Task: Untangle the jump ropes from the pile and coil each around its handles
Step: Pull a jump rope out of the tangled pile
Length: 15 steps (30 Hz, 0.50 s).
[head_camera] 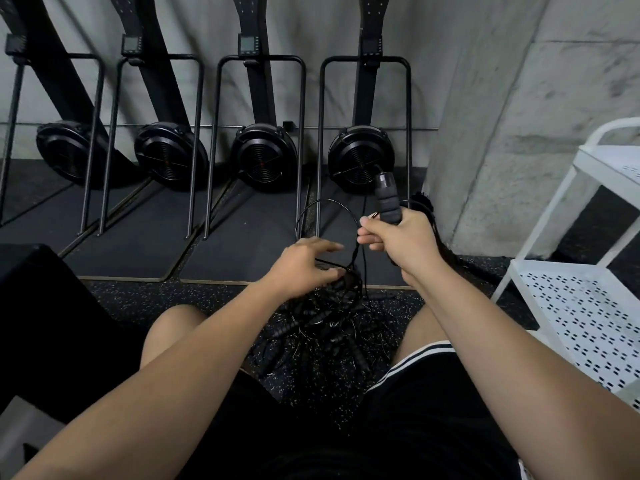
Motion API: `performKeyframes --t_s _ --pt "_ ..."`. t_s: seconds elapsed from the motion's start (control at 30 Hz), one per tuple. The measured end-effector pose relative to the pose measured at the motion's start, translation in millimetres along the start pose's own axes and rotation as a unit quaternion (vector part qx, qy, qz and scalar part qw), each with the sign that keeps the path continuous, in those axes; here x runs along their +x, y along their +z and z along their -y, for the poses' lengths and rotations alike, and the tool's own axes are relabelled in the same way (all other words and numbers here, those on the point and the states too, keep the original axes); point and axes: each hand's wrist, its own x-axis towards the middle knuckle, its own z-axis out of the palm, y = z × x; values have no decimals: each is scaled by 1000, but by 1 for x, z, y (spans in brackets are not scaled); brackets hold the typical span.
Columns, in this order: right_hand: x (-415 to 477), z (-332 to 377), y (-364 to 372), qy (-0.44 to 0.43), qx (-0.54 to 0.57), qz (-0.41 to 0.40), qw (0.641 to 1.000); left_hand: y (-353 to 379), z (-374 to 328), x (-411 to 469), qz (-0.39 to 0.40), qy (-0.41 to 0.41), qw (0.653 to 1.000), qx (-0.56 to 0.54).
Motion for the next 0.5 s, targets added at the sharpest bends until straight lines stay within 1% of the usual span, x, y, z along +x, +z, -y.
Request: performKeyframes --t_s 0.07,0.13,0.17,0.27,0.33,0.4,0.5 --pt "-1 2 4 2 15 5 1000 4 -7 -5 36 -8 999 -36" --pt "-1 7 7 0 28 11 1000 9 -12 -9 76 -15 996 -49" --pt "-2 9 8 -2 32 13 999 11 -12 -10 77 -17 996 -50" --pt "-2 13 9 -6 36 19 999 13 -13 -8 46 -32 996 -74" --pt "-2 12 6 -8 35 17 999 9 -14 -4 42 -43 994 -90" --pt "-2 12 2 -10 37 14 999 4 -14 -2 61 -53 991 -105" --pt "-4 14 0 -16 40 24 999 2 -9 1 110 -81 979 -151"
